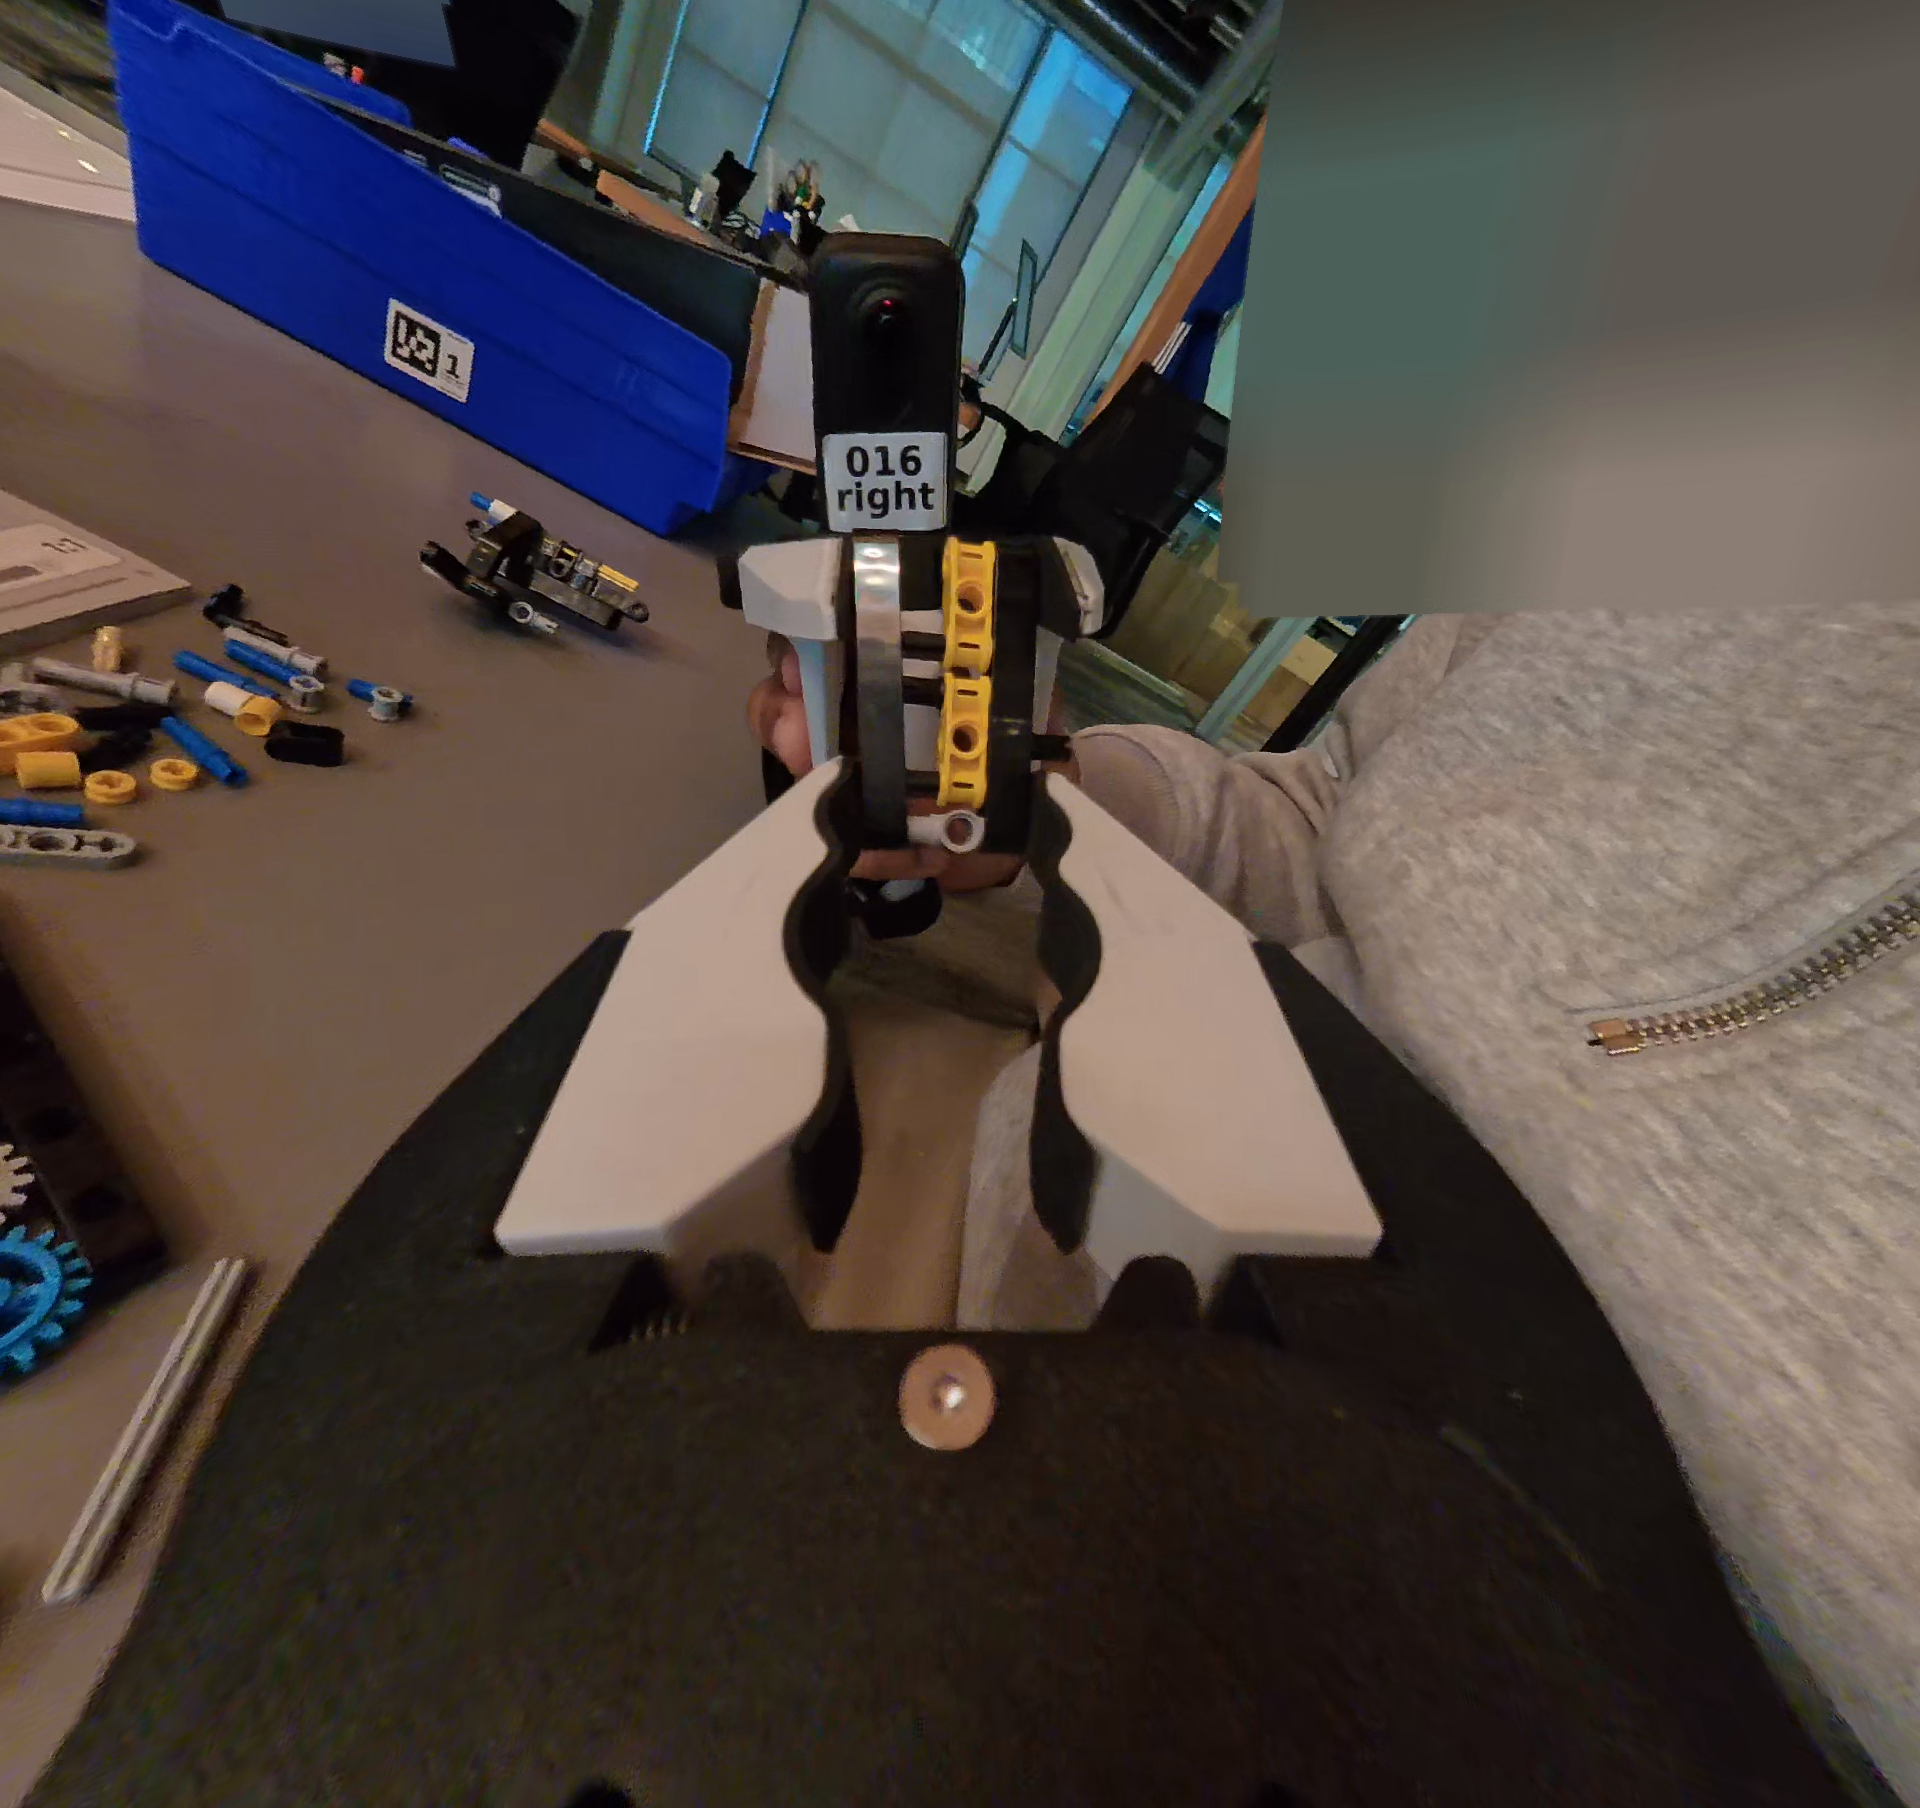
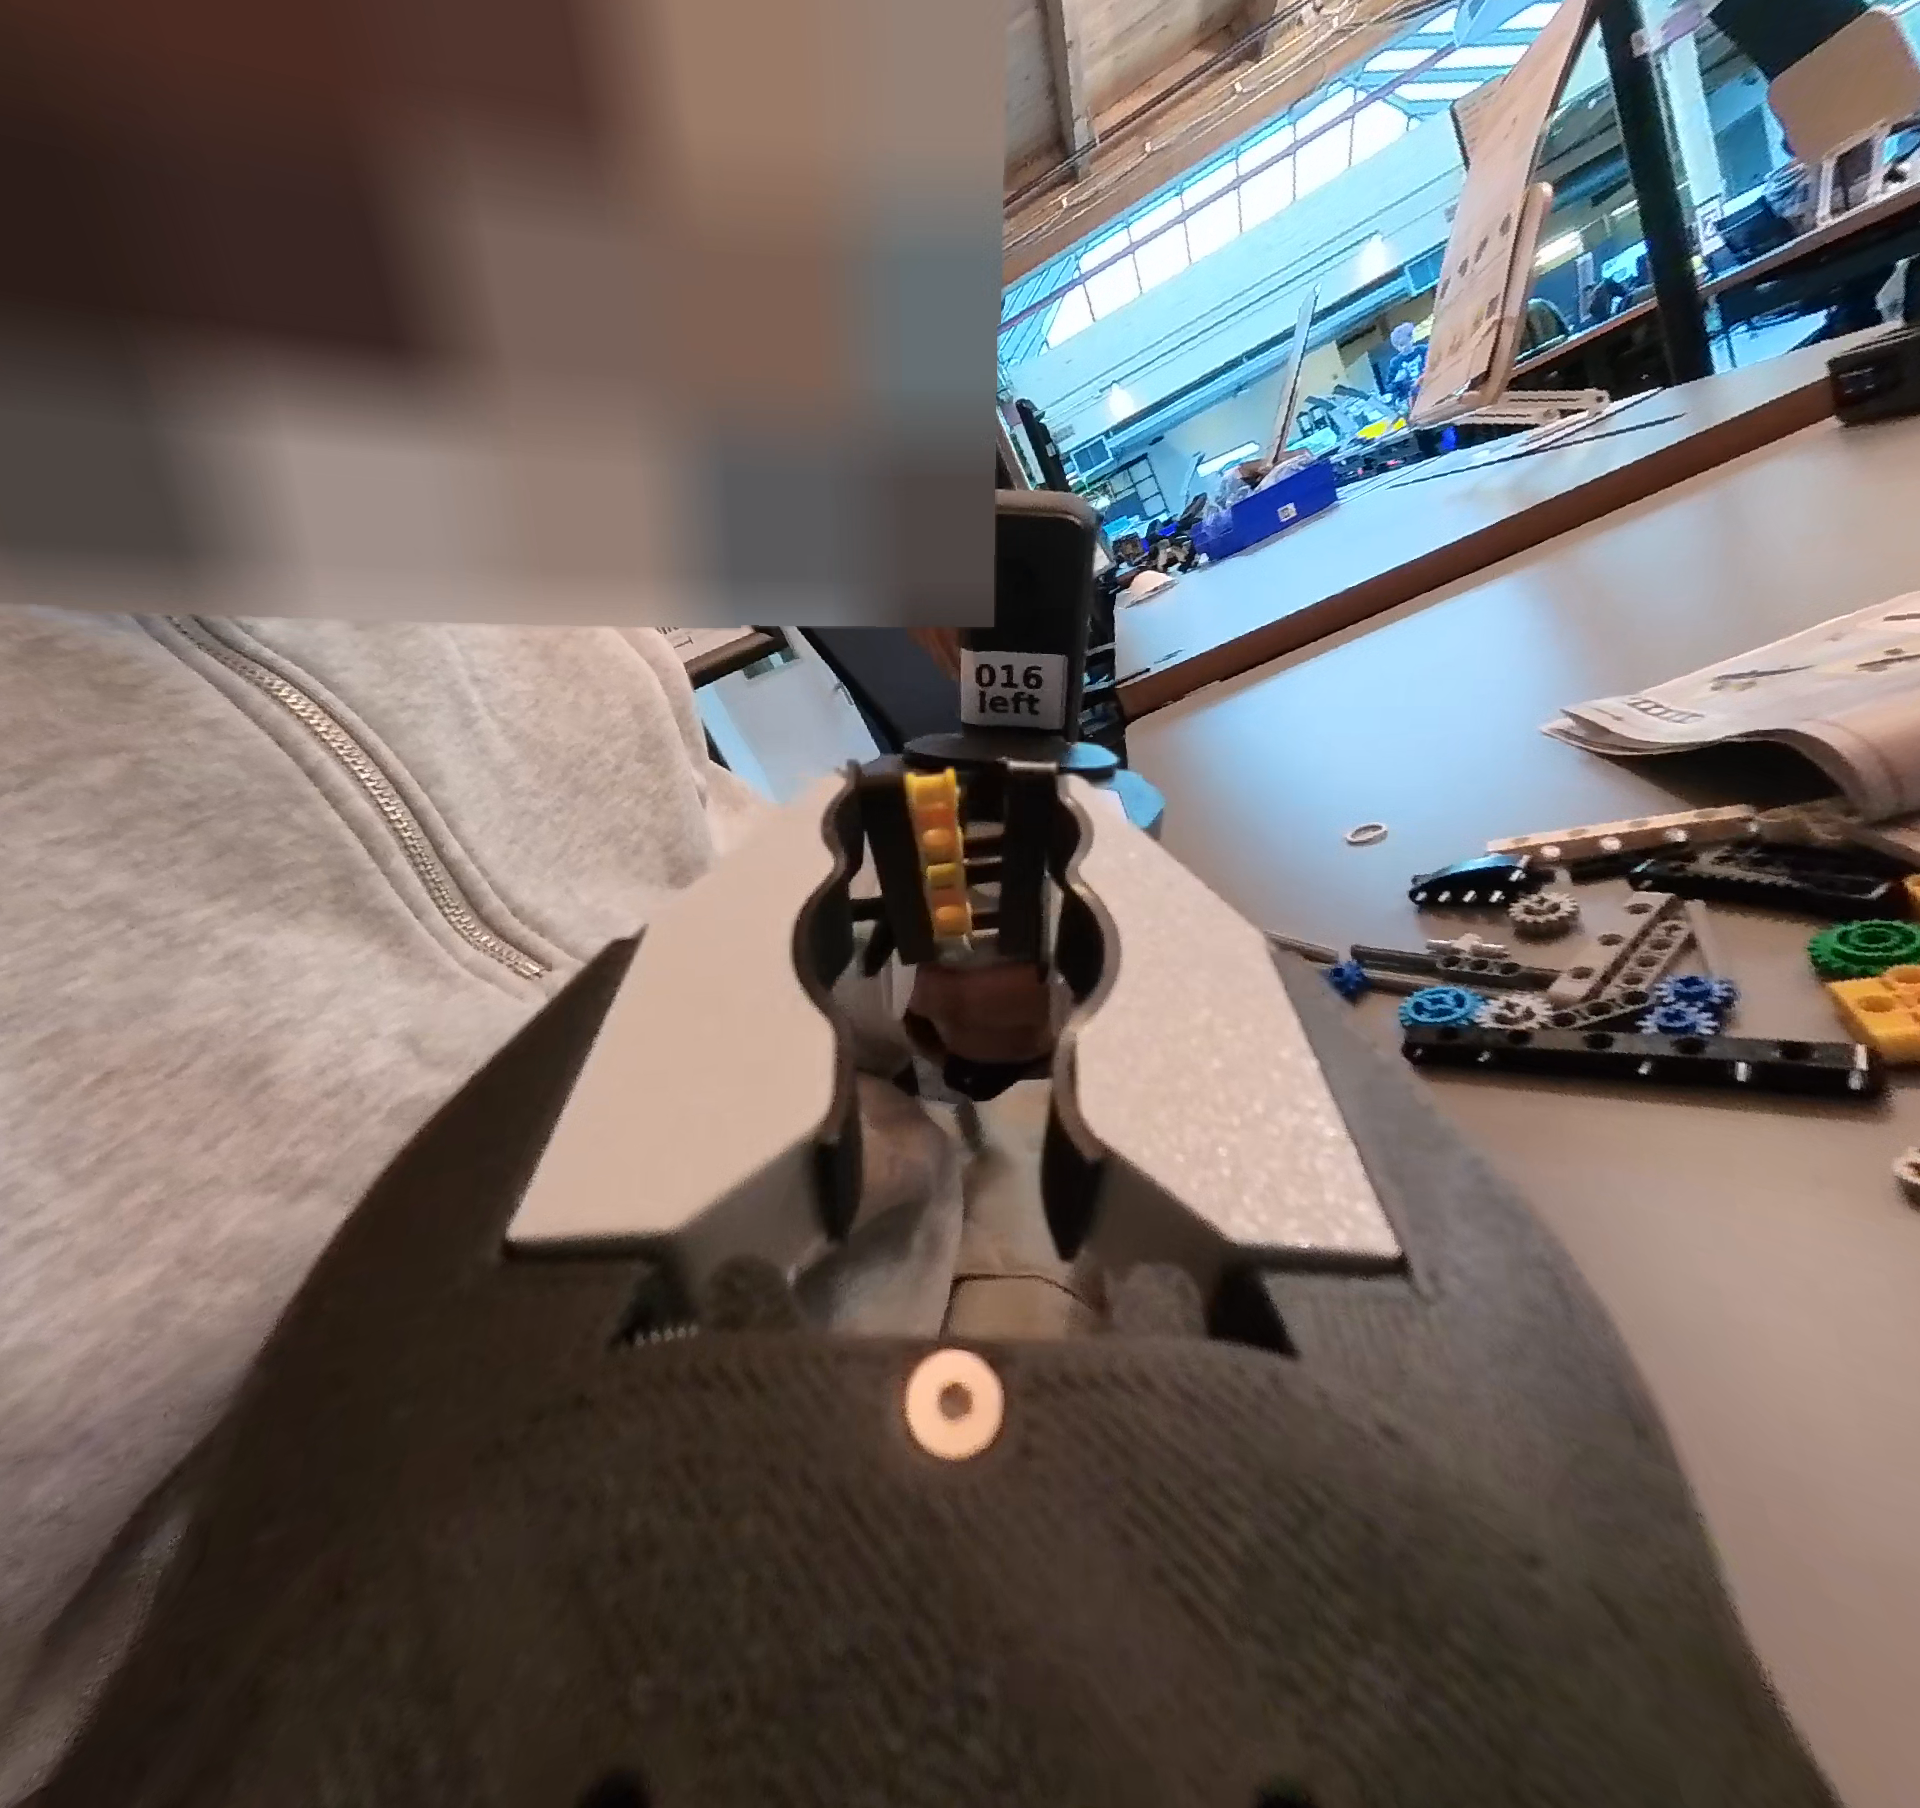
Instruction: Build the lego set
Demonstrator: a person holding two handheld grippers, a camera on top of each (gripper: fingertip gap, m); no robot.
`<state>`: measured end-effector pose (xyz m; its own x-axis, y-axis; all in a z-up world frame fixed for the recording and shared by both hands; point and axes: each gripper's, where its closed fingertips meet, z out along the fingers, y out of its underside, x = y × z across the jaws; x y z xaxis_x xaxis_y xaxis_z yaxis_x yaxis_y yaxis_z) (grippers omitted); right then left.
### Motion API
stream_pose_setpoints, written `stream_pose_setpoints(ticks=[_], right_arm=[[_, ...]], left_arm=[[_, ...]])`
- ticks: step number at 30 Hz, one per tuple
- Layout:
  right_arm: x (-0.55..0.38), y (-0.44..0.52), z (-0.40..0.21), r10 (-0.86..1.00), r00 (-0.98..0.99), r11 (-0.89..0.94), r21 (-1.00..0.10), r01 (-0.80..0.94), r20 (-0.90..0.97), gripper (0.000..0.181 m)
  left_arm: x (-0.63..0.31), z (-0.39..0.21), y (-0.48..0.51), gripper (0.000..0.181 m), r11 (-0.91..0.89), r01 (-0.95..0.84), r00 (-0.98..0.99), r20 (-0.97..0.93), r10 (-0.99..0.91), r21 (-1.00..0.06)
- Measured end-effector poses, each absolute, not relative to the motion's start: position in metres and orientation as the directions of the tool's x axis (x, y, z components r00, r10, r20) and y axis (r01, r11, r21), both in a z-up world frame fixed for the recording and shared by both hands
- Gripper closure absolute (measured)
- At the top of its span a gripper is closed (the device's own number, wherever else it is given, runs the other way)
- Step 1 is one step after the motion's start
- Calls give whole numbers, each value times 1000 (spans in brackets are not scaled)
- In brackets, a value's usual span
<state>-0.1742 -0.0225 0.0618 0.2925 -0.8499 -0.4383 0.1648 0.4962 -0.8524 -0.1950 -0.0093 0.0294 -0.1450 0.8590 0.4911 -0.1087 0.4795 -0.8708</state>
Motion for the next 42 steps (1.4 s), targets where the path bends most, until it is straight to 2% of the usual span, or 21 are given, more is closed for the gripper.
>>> stream_pose_setpoints(ticks=[7, 16, 33, 42], right_arm=[[-173, -20, 61, -885, 255, 435, -888, 151, -390, 149], [-174, -21, 61, -901, 229, 408, -900, 156, -369, 150], [-172, -27, 61, -871, 229, 478, -858, 187, -435, 149], [-173, -30, 61, -875, 211, 476, -855, 207, -436, 150]], left_arm=[[-195, 27, -10, 152, 406, -78, -202, 413, 888, -911], [-197, 27, -9, 152, 401, -79, -214, 408, 888, -913], [-194, 28, -14, 152, 455, -114, -196, 469, 861, -883], [-185, 37, -20, 152, 391, -171, -242, 423, 873, -904]])
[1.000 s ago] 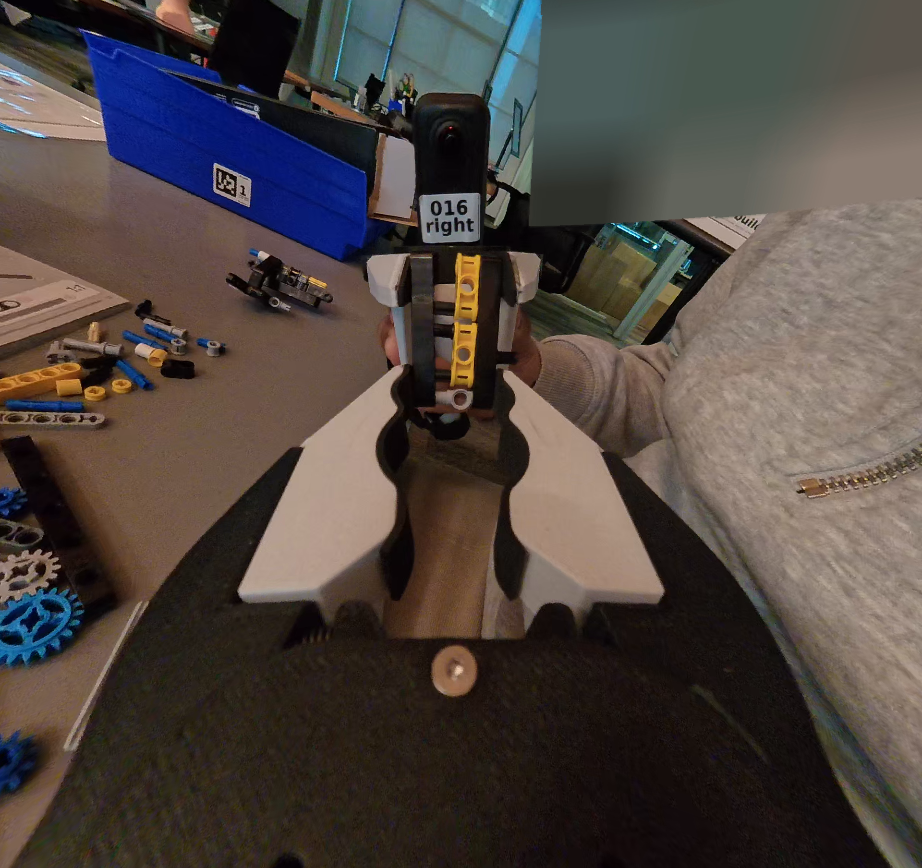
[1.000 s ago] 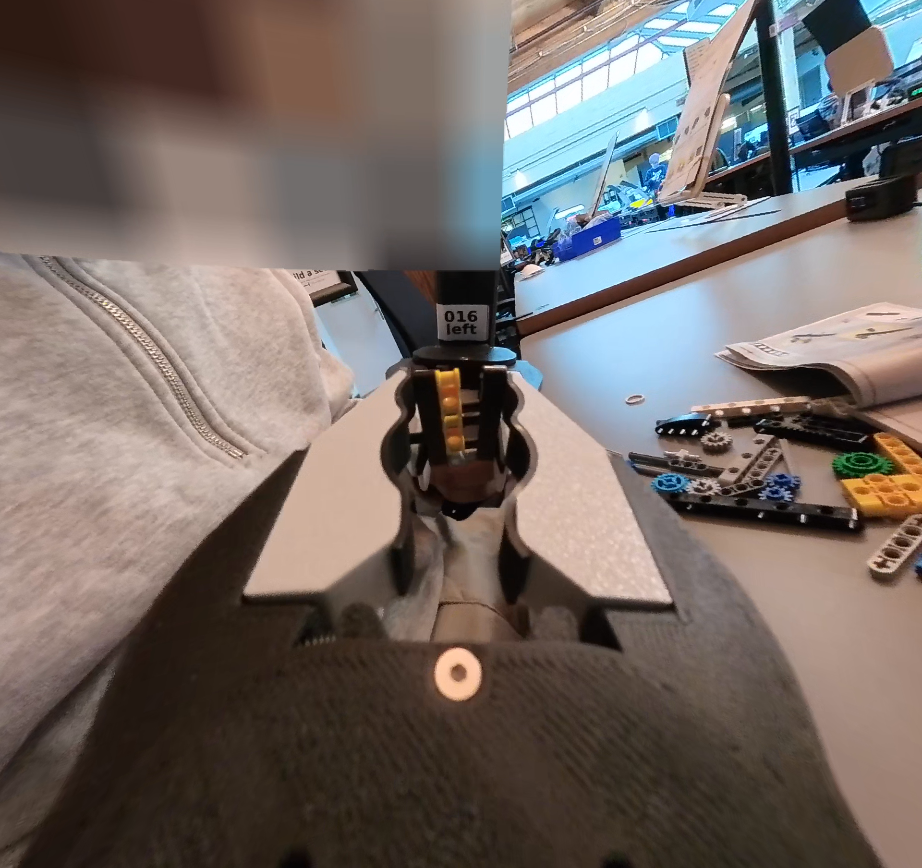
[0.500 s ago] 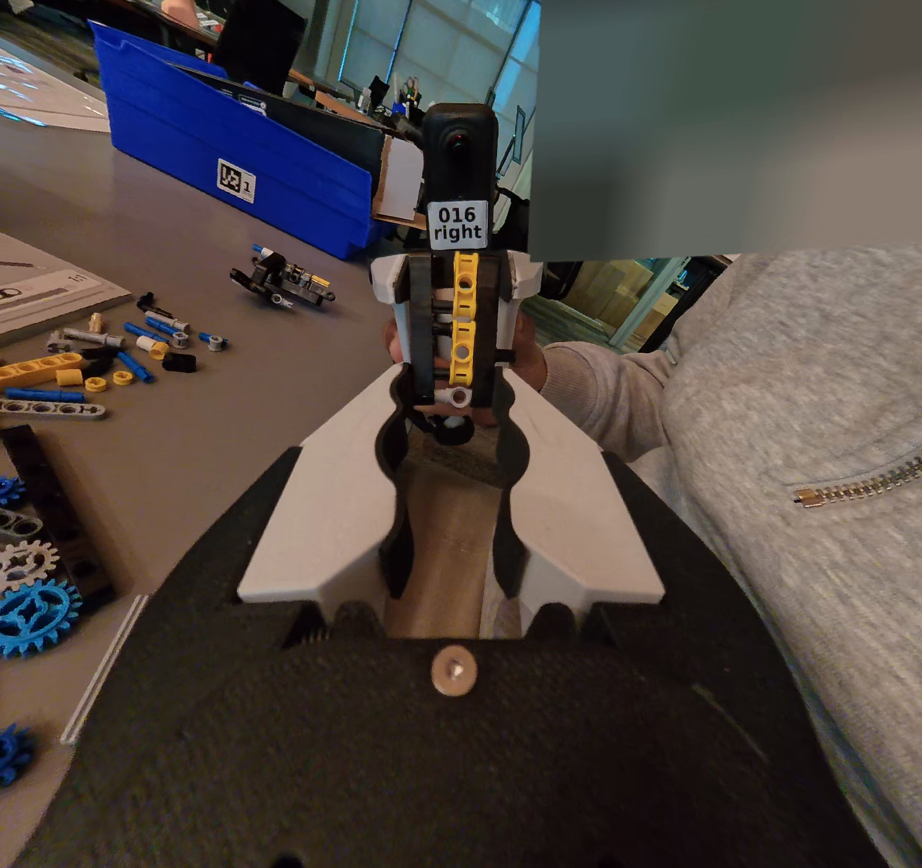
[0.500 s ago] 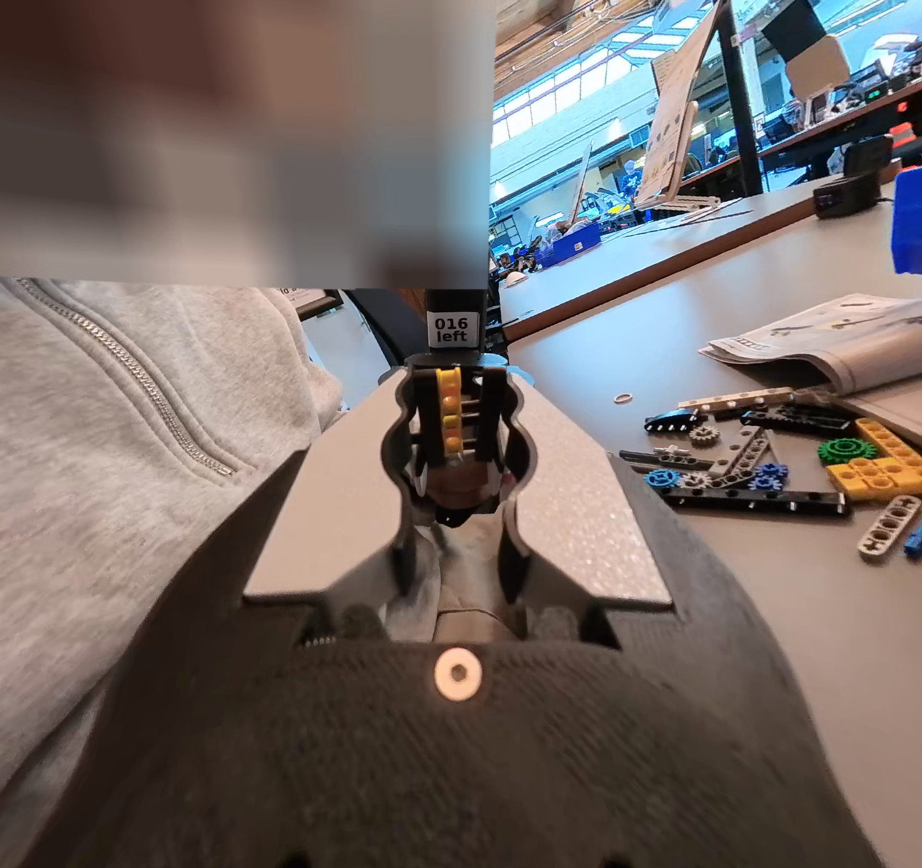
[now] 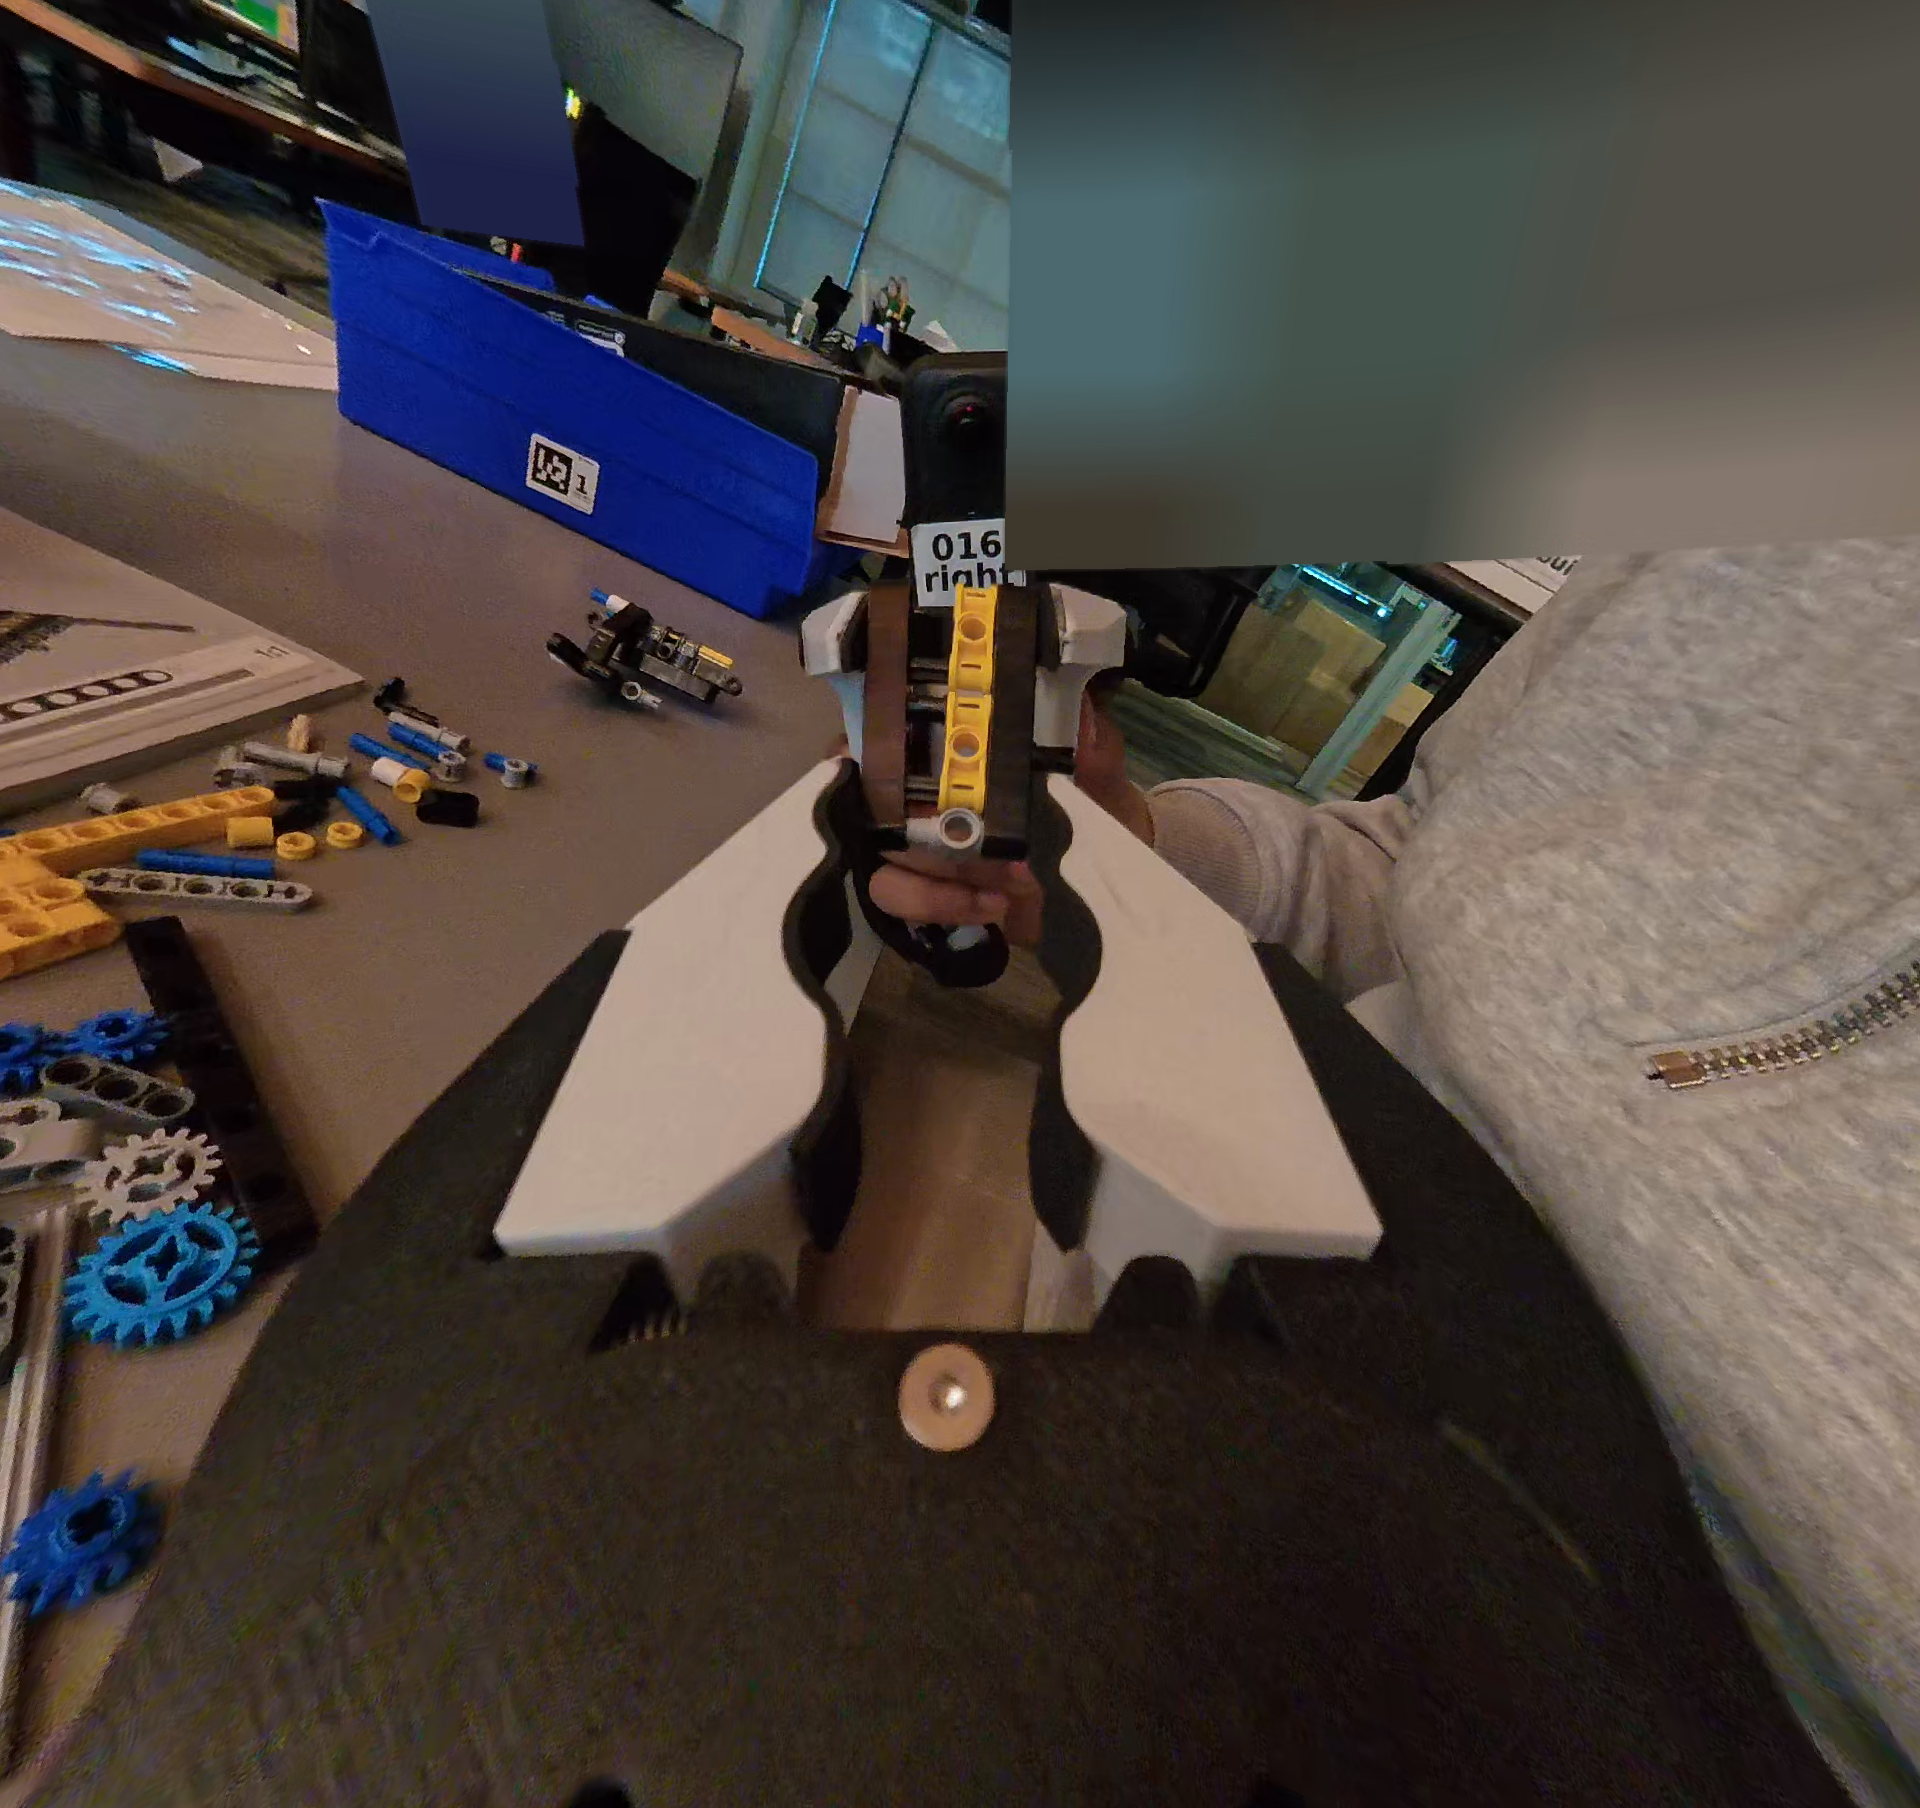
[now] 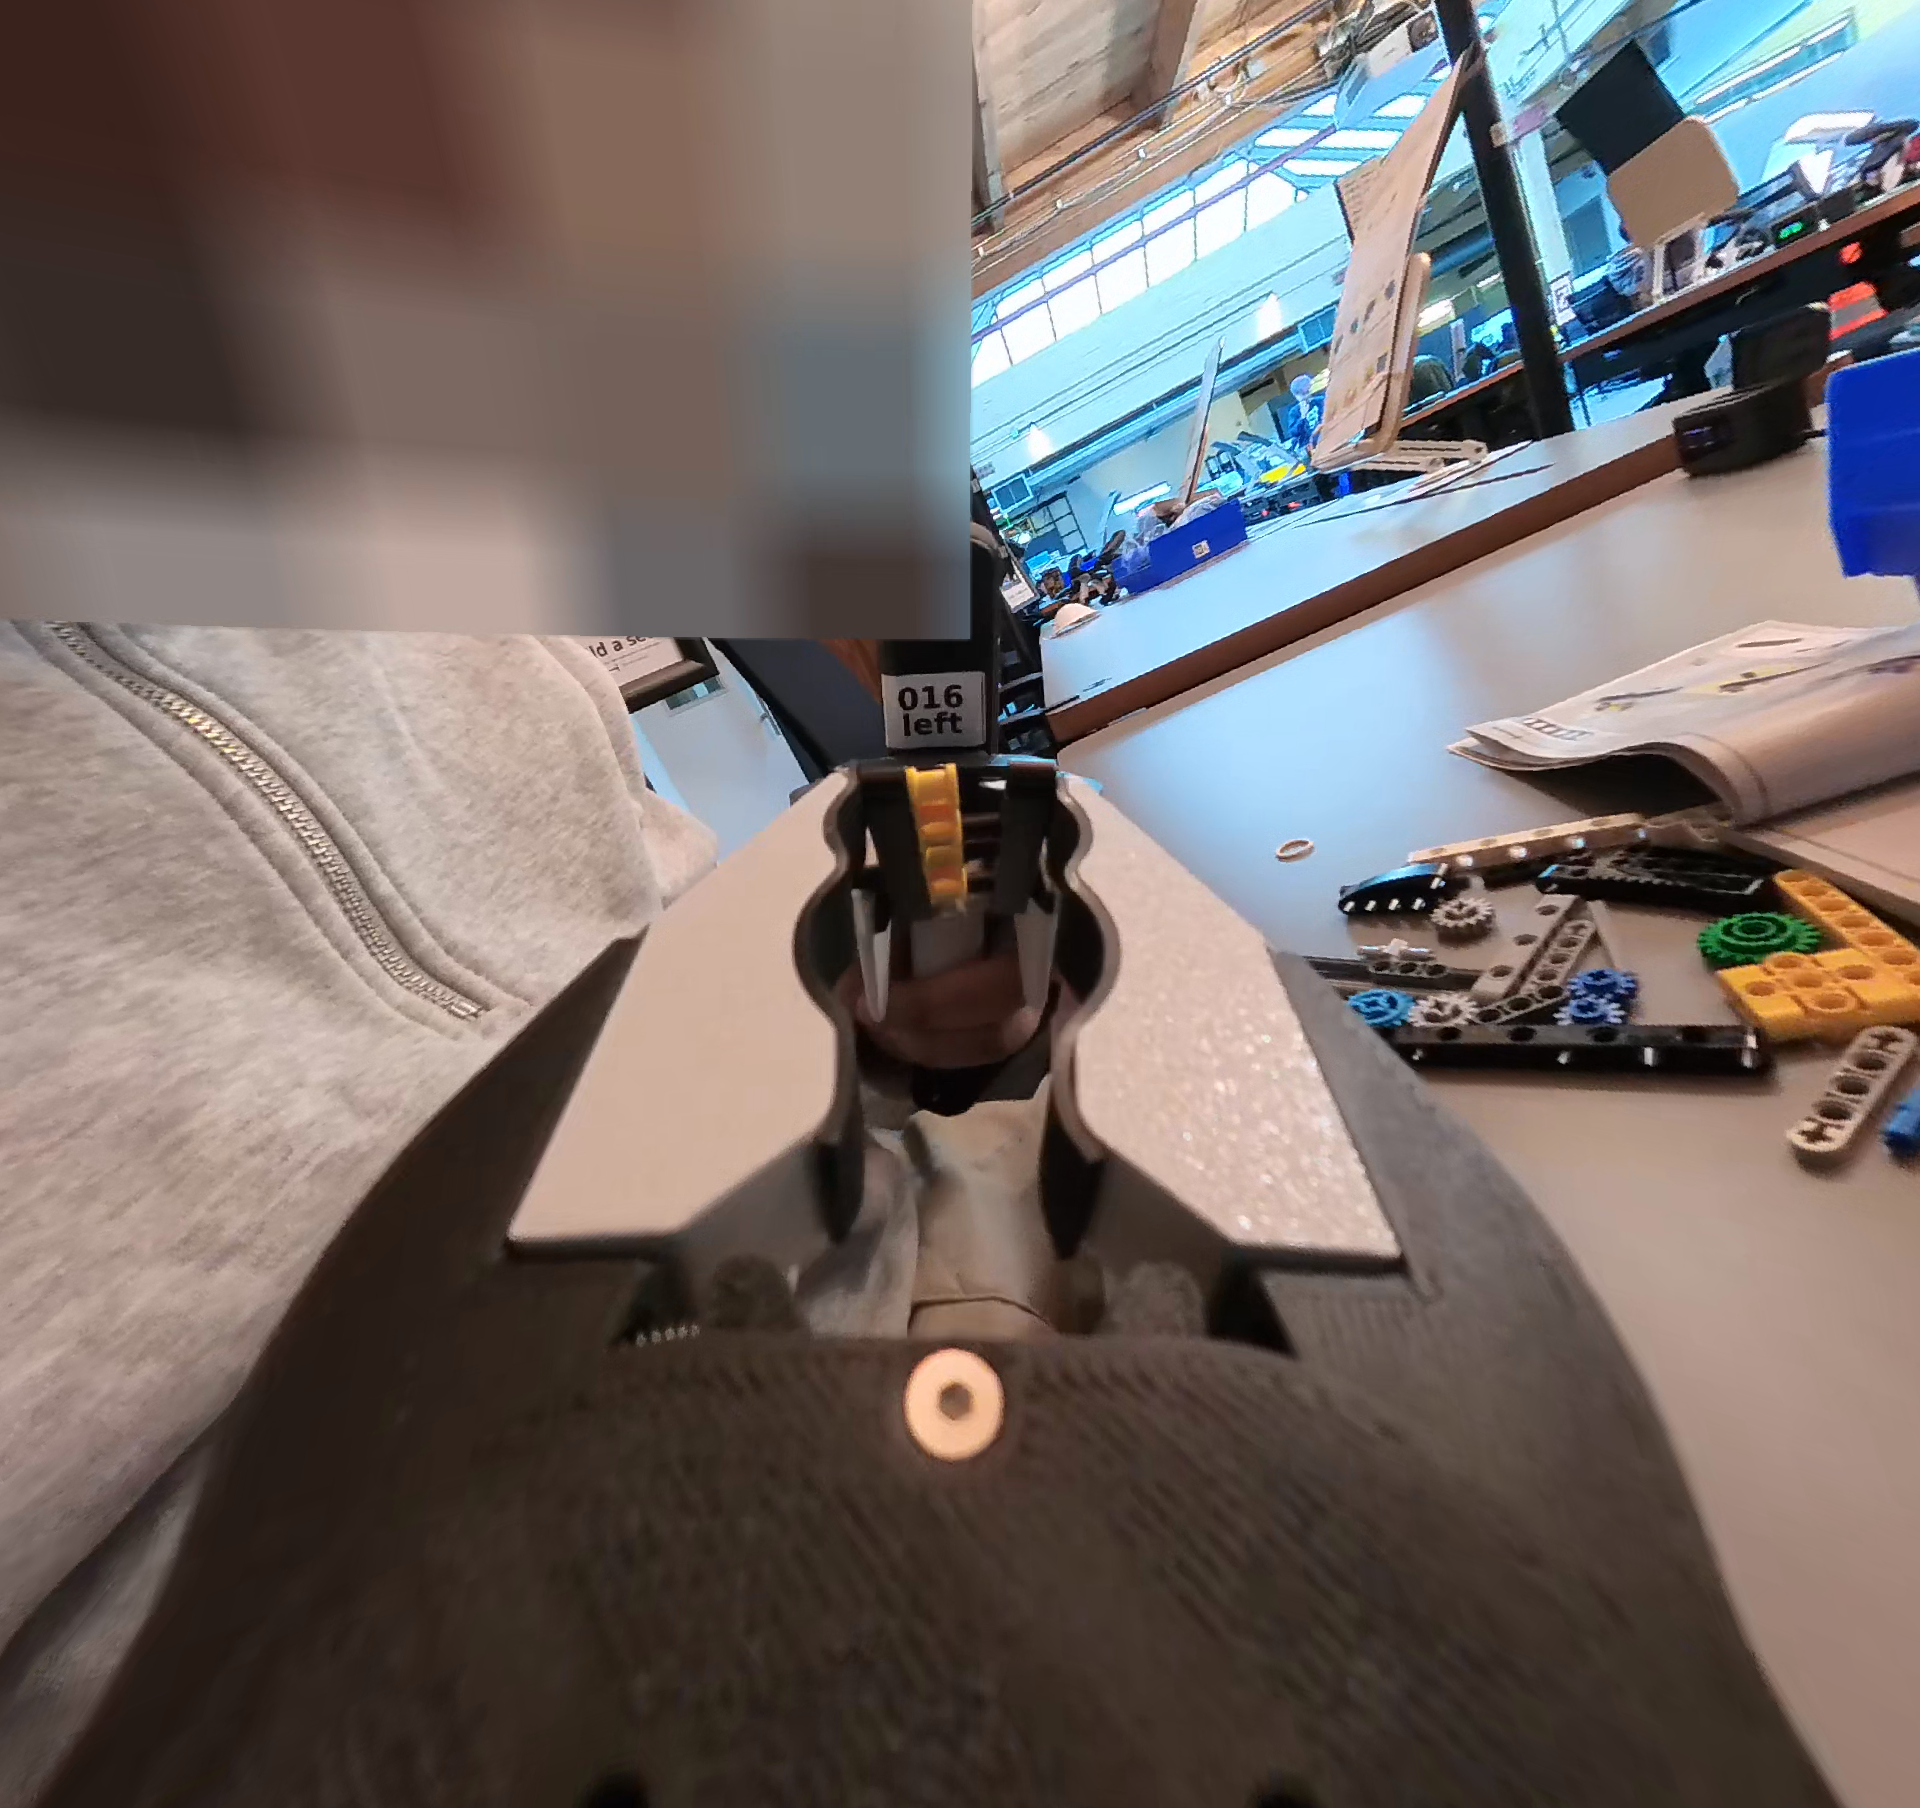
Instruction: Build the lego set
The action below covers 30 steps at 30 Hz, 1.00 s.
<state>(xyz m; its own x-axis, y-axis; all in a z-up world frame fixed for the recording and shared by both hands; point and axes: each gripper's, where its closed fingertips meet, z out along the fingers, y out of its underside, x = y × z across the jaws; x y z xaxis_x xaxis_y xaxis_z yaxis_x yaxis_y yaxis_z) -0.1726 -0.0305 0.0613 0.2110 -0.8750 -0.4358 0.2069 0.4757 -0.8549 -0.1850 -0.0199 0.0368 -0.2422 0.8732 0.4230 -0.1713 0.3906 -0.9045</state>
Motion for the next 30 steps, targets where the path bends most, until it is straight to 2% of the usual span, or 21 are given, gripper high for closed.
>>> stream_pose_setpoints(ticks=[16, 30], right_arm=[[-174, -28, 64, -856, 249, 507, -831, 227, -454, 150], [-173, -39, 58, -824, 232, 563, -792, 236, -517, 148]], left_arm=[[-180, 51, -16, 151, 421, -263, -149, 468, 871, -868], [-177, 44, -24, 152, 525, -285, -110, 571, 813, -802]])
